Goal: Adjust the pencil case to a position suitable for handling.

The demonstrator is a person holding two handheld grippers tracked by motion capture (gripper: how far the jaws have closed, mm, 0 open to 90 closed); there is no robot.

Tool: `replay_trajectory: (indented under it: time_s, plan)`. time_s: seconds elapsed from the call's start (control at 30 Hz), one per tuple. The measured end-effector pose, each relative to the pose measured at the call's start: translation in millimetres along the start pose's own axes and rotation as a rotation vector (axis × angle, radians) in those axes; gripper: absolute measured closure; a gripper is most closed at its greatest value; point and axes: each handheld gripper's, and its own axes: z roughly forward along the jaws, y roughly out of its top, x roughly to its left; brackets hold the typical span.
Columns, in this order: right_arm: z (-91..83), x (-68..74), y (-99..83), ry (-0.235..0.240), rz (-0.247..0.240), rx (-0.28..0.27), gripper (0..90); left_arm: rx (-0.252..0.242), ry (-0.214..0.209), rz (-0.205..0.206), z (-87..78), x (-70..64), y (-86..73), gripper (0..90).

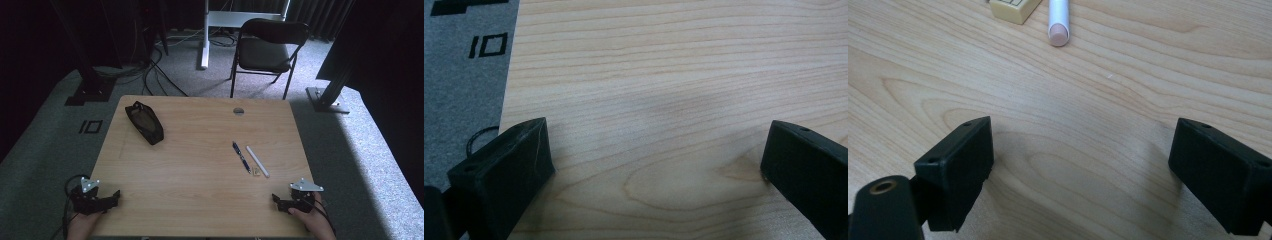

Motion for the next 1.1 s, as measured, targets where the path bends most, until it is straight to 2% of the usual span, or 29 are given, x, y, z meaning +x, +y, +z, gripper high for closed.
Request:
replay_trajectory:
  time_s: [0.33, 0.37, 0.5, 0.9, 1.1]
  plan:
    - [5.9, -0.1, 5.9, -0.031, 0.025, -0.001, 10.4, 0.000, 0.000, 0.000, 0.0, 0.1, 0.1, 0.3]
    - [6.5, 0.1, 6.7, -0.033, 0.029, -0.002, 12.5, 0.000, 0.000, 0.000, 0.0, 0.1, 0.1, 0.3]
    - [7.6, 2.3, 11.5, -0.010, 0.047, -0.017, 13.1, 0.001, 0.000, 0.000, 0.0, 0.1, 0.1, 0.3]
    - [8.1, 8.9, 38.6, -0.007, 0.046, -0.067, 13.1, -0.001, -0.002, 0.002, 0.2, 0.3, 0.2, 0.2]
    - [12.1, 12.5, 53.8, -0.006, 0.016, -0.095, 13.1, 0.001, -0.002, 0.004, 0.1, 0.4, 0.2, 0.2]
